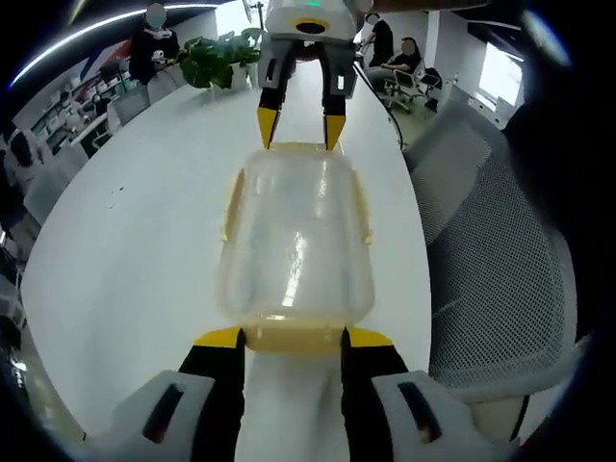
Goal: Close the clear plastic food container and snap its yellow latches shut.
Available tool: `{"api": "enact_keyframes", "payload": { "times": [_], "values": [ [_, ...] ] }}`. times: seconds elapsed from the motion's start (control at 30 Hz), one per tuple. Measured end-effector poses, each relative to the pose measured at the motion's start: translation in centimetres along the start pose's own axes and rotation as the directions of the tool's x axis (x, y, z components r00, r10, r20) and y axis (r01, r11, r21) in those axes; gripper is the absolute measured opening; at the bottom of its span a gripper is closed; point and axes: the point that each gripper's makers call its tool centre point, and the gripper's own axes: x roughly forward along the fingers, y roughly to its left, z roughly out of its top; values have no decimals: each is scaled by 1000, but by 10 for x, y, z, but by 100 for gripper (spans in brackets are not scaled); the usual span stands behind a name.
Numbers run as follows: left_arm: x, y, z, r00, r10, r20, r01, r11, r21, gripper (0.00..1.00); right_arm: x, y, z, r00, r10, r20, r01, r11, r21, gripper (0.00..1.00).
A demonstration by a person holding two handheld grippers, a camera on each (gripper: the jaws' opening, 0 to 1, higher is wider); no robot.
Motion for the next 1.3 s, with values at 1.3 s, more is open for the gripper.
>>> {"api": "enact_keyframes", "payload": {
  "times": [1.3],
  "values": [
    [37,-3,47,1000,-6,-3,6,1000,-19,38,-15,-2,-58,1000,7,-8,-7,1000,-2,38]
  ]
}}
